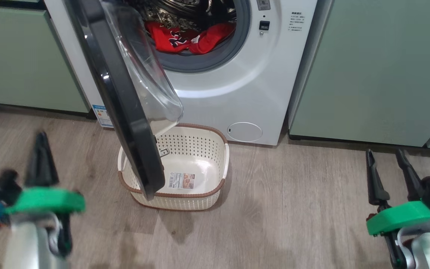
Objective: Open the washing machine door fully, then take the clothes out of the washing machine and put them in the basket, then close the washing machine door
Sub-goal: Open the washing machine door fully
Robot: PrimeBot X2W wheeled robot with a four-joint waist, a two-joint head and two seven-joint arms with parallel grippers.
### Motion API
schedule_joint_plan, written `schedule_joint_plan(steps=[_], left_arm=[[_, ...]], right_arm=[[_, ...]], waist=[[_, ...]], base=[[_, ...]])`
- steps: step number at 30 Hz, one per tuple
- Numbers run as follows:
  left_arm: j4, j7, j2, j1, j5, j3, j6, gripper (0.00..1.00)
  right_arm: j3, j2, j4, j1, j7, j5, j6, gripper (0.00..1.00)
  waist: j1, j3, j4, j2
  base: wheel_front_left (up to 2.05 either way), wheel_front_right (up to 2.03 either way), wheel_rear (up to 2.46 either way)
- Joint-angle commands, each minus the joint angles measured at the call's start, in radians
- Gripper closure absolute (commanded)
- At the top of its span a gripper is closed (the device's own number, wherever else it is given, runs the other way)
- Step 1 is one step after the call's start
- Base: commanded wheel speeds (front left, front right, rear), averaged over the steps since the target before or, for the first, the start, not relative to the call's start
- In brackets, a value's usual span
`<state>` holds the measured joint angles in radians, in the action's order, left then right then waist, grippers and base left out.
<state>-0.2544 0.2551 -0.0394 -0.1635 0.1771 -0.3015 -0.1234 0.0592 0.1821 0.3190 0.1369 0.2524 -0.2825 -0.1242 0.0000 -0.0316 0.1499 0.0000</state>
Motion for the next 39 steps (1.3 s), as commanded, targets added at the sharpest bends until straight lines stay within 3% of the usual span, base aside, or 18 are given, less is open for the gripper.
schedule_joint_plan(steps=[1, 5, 9, 14, 16, 19, 24, 29, 33, 39], left_arm=[[0.066, 0.007, -0.014, -0.090, 0.004, -0.031, 0.006, 1.00], [0.186, -0.004, -0.013, -0.175, 0.024, -0.004, 0.027, 1.00], [0.343, -0.083, -0.012, -0.252, 0.045, 0.089, 0.051, 1.00], [0.481, -0.191, -0.011, -0.307, 0.071, 0.303, 0.101, 1.00], [0.496, -0.208, -0.011, -0.312, 0.076, 0.353, 0.109, 1.00], [0.517, -0.241, -0.011, -0.307, 0.093, 0.506, 0.133, 1.00], [0.462, -0.250, -0.011, -0.245, 0.107, 0.723, 0.156, 1.00], [0.337, -0.220, -0.011, -0.153, 0.113, 0.850, 0.174, 1.00], [0.204, -0.184, -0.011, -0.103, 0.112, 0.879, 0.191, 1.00], [0.010, -0.093, -0.011, -0.107, 0.149, 0.836, 0.223, 1.00]], right_arm=[[0.011, 0.004, -0.036, 0.005, 0.009, 0.006, -0.007, 0.00], [0.000, 0.002, -0.036, -0.002, 0.009, 0.006, -0.007, 0.00], [-0.008, 0.002, -0.035, -0.005, 0.009, 0.005, -0.007, 0.00], [-0.011, 0.001, -0.035, -0.006, 0.009, 0.004, -0.007, 0.00], [-0.010, 0.001, -0.034, -0.006, 0.009, 0.004, -0.007, 0.00], [-0.004, 0.001, -0.034, -0.003, 0.009, 0.002, -0.007, 0.00], [0.004, 0.003, -0.037, -0.002, 0.009, -0.003, -0.007, 0.00], [0.001, 0.013, -0.042, -0.004, 0.009, -0.006, -0.007, 0.00], [-0.005, 0.020, -0.045, -0.005, 0.009, -0.007, -0.007, 0.00], [-0.014, 0.023, -0.047, -0.005, 0.009, -0.007, -0.007, 0.00]], waist=[[0.0000, -0.001, 0.002, 0.0000], [0.0000, -0.004, 0.008, 0.0000], [0.0000, -0.004, 0.012, 0.0000], [0.0000, 0.000, 0.014, 0.0000], [0.0000, 0.001, 0.013, 0.0000], [0.0000, 0.003, 0.006, 0.0000], [0.0000, 0.008, -0.009, 0.0000], [0.0000, 0.013, -0.020, 0.0000], [0.0000, 0.018, -0.022, 0.0000], [0.0000, 0.026, -0.016, 0.0000]], base=[[0.00, 0.00, 0.00], [0.00, 0.00, 0.00], [0.00, 0.00, 0.00], [0.00, 0.00, 0.00], [0.00, 0.00, 0.00], [0.00, 0.00, 0.00], [0.00, 0.00, 0.00], [0.00, 0.00, 0.00], [0.00, 0.00, 0.00], [0.00, 0.00, 0.00]])
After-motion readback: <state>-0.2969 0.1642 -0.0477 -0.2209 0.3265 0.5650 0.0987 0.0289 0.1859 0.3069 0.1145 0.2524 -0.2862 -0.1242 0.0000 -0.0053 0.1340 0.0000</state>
